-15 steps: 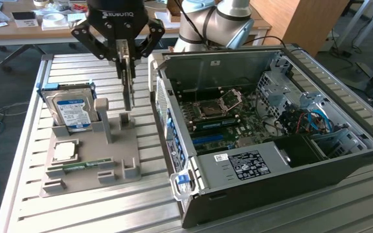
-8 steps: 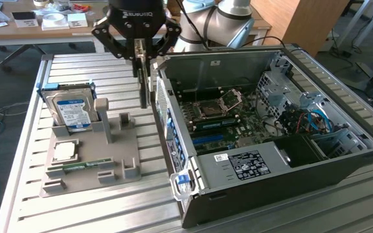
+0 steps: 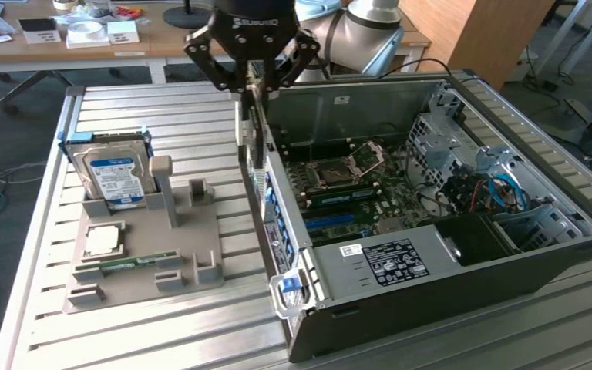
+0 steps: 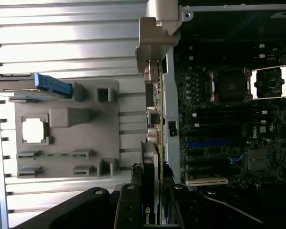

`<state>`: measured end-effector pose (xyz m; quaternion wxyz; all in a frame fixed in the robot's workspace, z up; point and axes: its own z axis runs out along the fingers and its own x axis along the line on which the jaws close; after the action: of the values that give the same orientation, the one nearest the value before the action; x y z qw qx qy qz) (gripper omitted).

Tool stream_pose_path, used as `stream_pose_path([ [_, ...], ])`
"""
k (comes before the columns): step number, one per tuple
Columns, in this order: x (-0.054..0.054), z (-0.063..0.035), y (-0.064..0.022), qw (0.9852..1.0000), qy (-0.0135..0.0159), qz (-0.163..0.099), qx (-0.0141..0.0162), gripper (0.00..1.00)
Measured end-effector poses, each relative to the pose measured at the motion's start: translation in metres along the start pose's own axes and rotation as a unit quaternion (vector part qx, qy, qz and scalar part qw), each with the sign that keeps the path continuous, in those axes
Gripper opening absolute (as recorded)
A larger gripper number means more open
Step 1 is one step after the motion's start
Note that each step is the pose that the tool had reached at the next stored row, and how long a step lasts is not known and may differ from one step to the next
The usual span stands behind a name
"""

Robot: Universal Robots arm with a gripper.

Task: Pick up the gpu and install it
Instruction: 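Pick up the gpu and move the gpu toward the slot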

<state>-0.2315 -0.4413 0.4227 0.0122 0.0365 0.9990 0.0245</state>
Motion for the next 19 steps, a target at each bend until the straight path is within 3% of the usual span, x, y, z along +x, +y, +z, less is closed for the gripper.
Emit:
stream_pose_path([
  [7,-0.031,0.0008,0.0022,1.0000,0.0000,0.000,-0.0001,0.27],
  [19,-0.068,0.0018,0.0049,1.0000,0.0000,0.000,0.0000,0.27],
])
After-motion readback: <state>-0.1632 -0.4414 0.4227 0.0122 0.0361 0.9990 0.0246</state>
